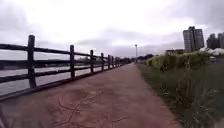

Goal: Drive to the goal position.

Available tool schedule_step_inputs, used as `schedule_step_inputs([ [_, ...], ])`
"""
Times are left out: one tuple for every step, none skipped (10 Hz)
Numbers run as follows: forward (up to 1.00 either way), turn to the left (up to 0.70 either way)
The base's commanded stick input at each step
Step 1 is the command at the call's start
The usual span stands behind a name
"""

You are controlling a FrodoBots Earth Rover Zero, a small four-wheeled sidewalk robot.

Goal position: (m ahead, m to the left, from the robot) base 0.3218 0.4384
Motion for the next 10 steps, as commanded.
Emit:
schedule_step_inputs([
  [1.00, -0.40],
  [1.00, -0.40],
  [1.00, -0.40],
  [1.00, -0.40],
  [1.00, -0.40],
  [1.00, -0.30],
  [1.00, -0.08],
  [1.00, 0.00],
  [1.00, 0.00],
  [1.00, 0.00],
])
